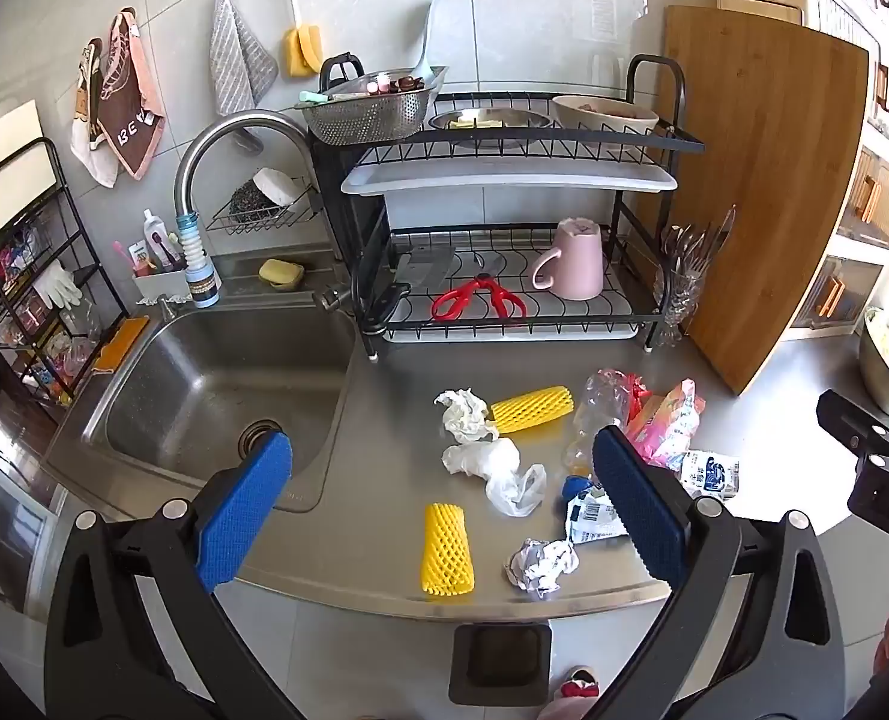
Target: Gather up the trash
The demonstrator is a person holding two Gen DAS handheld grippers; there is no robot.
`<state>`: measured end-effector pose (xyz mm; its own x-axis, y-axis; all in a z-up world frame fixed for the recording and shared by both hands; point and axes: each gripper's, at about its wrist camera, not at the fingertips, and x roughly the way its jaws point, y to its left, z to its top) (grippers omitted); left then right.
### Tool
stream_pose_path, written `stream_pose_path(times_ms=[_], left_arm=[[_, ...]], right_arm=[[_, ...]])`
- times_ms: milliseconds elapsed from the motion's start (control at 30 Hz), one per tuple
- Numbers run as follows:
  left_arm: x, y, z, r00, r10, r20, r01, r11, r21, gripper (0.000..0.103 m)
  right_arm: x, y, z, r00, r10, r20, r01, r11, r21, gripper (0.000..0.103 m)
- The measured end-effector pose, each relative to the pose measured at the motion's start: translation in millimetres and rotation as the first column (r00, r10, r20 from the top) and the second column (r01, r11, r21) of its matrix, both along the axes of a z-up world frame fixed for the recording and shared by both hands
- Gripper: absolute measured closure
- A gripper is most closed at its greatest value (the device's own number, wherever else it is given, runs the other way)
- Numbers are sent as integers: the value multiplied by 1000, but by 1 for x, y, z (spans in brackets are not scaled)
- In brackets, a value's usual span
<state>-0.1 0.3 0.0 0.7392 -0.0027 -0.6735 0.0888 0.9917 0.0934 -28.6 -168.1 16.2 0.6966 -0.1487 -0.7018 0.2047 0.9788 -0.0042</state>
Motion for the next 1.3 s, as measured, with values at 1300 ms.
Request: stream_pose_path(times_ms=[1300], left_arm=[[-10, -2, 11, 1000, 6, 5, -6, 1000, -18, 8]], right_arm=[[-8, 3, 9, 1000, 0, 12, 0, 1000, -4, 3]])
